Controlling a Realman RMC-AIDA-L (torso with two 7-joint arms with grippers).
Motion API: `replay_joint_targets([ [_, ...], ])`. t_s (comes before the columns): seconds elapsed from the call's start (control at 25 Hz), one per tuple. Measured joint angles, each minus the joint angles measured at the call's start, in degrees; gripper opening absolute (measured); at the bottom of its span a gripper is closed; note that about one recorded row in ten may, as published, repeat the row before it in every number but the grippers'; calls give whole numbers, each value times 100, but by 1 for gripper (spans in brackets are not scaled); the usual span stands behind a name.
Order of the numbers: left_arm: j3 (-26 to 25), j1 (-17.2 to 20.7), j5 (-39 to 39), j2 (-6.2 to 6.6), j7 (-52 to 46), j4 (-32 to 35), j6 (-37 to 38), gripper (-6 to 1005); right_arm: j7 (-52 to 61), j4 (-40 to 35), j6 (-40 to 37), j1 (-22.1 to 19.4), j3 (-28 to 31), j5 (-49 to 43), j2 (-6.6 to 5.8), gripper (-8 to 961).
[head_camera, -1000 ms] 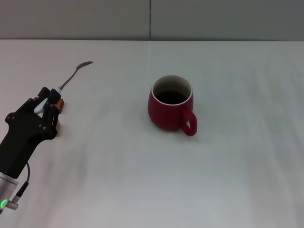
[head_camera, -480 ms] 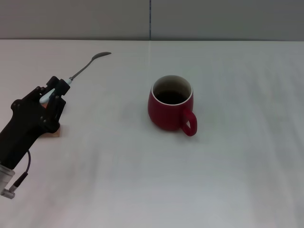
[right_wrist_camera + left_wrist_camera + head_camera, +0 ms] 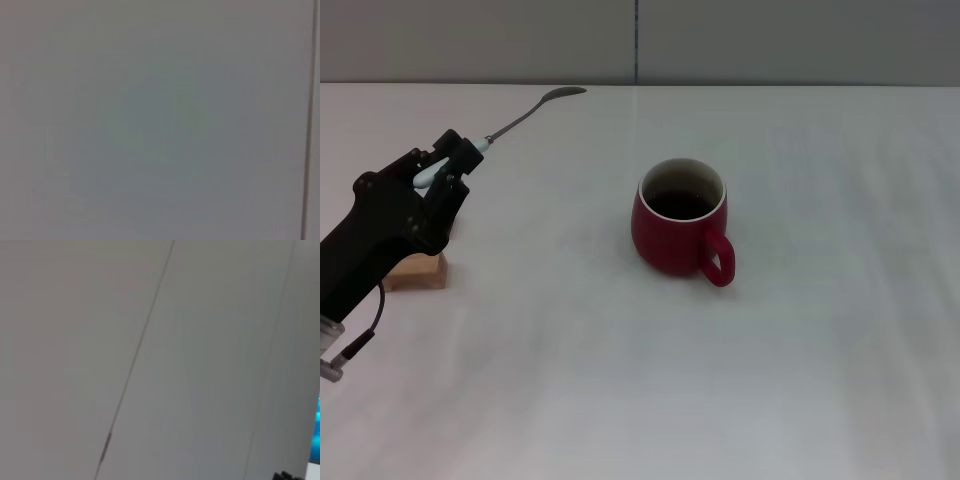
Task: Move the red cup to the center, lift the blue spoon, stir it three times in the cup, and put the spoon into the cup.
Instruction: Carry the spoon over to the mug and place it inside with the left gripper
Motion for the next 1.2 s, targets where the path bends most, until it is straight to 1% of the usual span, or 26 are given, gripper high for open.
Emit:
replay_joint_targets([
  [0.04,0,0,0,0,0,0,0,170,0,0,0,0,0,0,0,335],
  [0.08,132,-44,1,0,-165,180,5,170,0,0,1,0,3,0,0,335],
  [0.2,177,-62,0,0,-217,246,8,171,0,0,2,0,6,0,0,335],
  [0.24,364,-149,0,0,-363,437,30,171,0,0,2,0,6,0,0,336],
  [0.44,601,-255,-1,0,-497,606,43,171,0,5,2,-3,8,0,0,336],
  [0.48,744,-301,-1,0,-590,725,42,171,0,9,3,-4,8,0,0,336],
  [0.52,744,-301,-1,0,-590,725,42,171,0,9,3,-4,8,0,0,336],
  [0.6,929,-358,-2,0,-710,878,14,171,0,11,2,-6,8,0,0,336],
  [0.64,929,-358,-2,0,-710,878,14,171,0,11,2,-6,8,0,0,336],
  [0.8,1210,-411,-3,0,-880,1155,-128,171,0,22,2,-16,8,7,0,336],
  [0.96,1367,-419,-2,-4,-947,1306,-261,171,0,28,2,-23,8,15,0,336],
  [1.0,1502,-426,-2,-8,-991,1396,-361,171,0,29,2,-28,8,20,0,336],
  [1.04,1502,-426,-2,-8,-991,1396,-361,171,0,29,2,-28,8,20,0,336],
  [1.2,1786,-454,-1,-18,-1084,1574,-561,170,0,26,2,-40,8,28,0,336],
])
